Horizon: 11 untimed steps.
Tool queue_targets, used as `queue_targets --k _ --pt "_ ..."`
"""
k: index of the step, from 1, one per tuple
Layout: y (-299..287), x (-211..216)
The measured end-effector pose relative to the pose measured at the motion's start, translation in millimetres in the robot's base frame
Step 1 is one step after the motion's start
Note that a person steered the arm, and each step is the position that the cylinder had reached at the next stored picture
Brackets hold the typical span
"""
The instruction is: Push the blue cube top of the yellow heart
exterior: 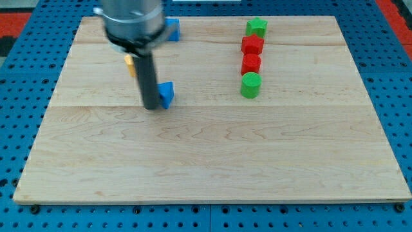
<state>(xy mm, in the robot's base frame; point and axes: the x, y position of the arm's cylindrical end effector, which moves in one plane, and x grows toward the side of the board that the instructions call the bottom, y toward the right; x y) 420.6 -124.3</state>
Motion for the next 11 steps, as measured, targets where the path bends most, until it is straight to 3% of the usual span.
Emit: queue_targets --k 2,3,4,6,7,10,11 --pt "62.5 -13.0" --pt "-2.4 -37.8" --pt "56.4 -102.4" --pt "75.4 -199.0" --pt "6.2 -208.9" --pt "-28.0 -220.0" --pt "-86.9 -223.3"
